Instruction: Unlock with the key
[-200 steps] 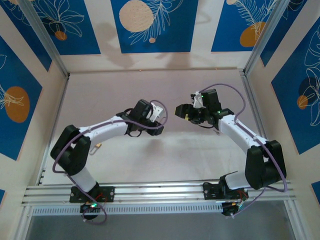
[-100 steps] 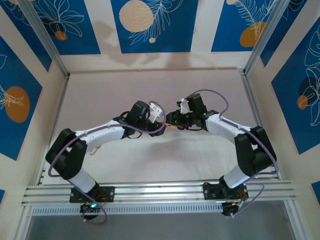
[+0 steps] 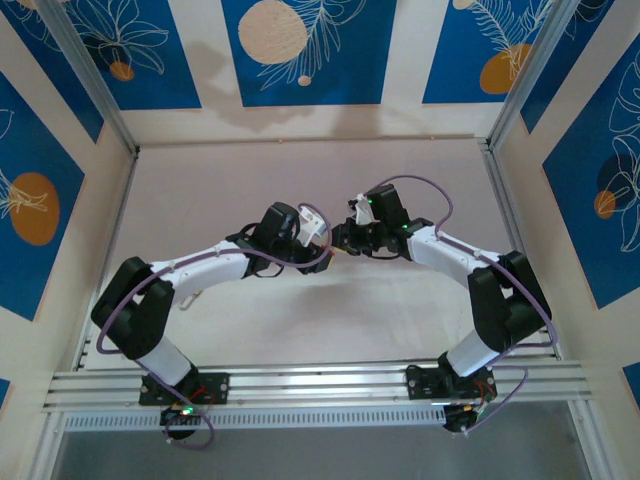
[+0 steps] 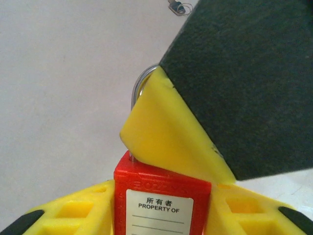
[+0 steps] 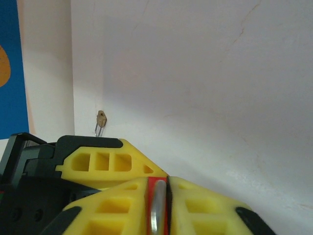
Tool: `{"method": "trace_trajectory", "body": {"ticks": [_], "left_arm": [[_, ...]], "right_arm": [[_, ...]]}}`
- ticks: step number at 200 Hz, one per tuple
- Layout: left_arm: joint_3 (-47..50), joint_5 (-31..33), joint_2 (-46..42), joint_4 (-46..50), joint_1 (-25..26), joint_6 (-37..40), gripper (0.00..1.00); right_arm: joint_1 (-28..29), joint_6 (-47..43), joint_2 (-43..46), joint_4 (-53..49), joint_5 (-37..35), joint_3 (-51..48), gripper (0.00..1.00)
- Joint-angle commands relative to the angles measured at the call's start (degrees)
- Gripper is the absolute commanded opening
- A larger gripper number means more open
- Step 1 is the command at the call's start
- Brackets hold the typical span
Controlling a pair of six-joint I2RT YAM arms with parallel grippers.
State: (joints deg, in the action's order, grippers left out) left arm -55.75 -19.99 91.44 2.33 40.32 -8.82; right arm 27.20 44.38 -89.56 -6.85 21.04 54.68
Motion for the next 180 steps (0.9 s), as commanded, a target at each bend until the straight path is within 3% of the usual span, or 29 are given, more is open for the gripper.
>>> {"method": "trace_trajectory", "body": {"ticks": [1,26,40,67,97,116,156,180], "left_arm": [[-0.07,-1.94,-0.21,0.21,0.41,1.08,0.41],[-0.31,-1.82,0.03,0.31,0.46,1.16,0.42],[-0.57,-1.94,0.22,0.46,0.47,1.20,0.45],[-0.69,-1.36,-0.39,0.95,0.52,1.25,0.68],[2.82,3.75,-5.87,0.49,0.55,1.36,0.84],[7.27,12.17,-12.34,-1.86,0.46,-0.17,0.87],[16.43,39.80,-26.18,-2.07,0.29,-8.35,0.93],[20.45,49.62,-34.40,-0.87,-0.17,-11.49,0.96]], "right_arm": [[0.55,-1.18,-0.34,-2.26,-0.95,1.86,0.12],[1.32,-1.90,-0.52,-3.50,-2.18,2.62,0.01],[1.61,-1.93,-0.36,-3.62,-2.60,2.67,0.00],[1.71,-1.59,0.82,-2.85,-3.96,2.34,0.00],[1.80,-6.49,1.76,-10.04,-13.04,5.56,0.00],[2.44,-10.86,0.93,-15.67,-22.59,8.32,0.00],[8.12,-17.89,-4.87,-22.72,-48.44,13.43,0.00],[12.91,-20.58,-11.34,-25.09,-62.98,17.30,0.00]]}}
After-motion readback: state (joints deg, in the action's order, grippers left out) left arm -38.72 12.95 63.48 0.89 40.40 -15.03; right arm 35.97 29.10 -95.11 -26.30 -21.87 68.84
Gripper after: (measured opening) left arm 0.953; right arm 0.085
